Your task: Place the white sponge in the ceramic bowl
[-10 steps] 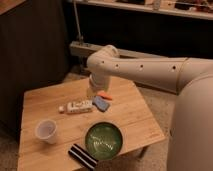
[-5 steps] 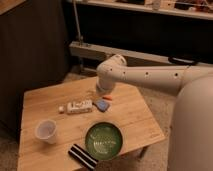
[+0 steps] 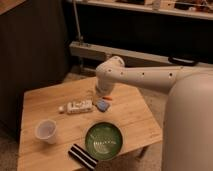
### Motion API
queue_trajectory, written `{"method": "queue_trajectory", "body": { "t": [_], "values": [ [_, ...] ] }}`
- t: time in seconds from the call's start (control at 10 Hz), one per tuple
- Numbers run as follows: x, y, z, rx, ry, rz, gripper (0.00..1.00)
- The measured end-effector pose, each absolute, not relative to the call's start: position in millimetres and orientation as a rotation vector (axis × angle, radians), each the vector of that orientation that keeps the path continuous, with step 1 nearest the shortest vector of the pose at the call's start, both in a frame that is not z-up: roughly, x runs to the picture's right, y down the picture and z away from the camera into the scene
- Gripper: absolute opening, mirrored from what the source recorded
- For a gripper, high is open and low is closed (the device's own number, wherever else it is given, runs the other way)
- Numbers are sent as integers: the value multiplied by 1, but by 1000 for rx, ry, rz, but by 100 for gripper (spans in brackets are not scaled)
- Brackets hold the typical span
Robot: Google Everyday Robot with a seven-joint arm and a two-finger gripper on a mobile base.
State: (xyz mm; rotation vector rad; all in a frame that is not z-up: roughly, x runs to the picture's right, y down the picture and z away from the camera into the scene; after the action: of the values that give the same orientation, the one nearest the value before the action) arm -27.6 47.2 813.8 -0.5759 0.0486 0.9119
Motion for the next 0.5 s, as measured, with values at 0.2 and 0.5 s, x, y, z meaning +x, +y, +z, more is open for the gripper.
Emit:
{"method": "queue_trajectory", "body": {
  "t": [0.2, 0.5],
  "values": [
    [-24, 63, 838, -605, 50, 893, 65],
    [-36, 76, 871, -651, 40, 776, 65]
  ]
}}
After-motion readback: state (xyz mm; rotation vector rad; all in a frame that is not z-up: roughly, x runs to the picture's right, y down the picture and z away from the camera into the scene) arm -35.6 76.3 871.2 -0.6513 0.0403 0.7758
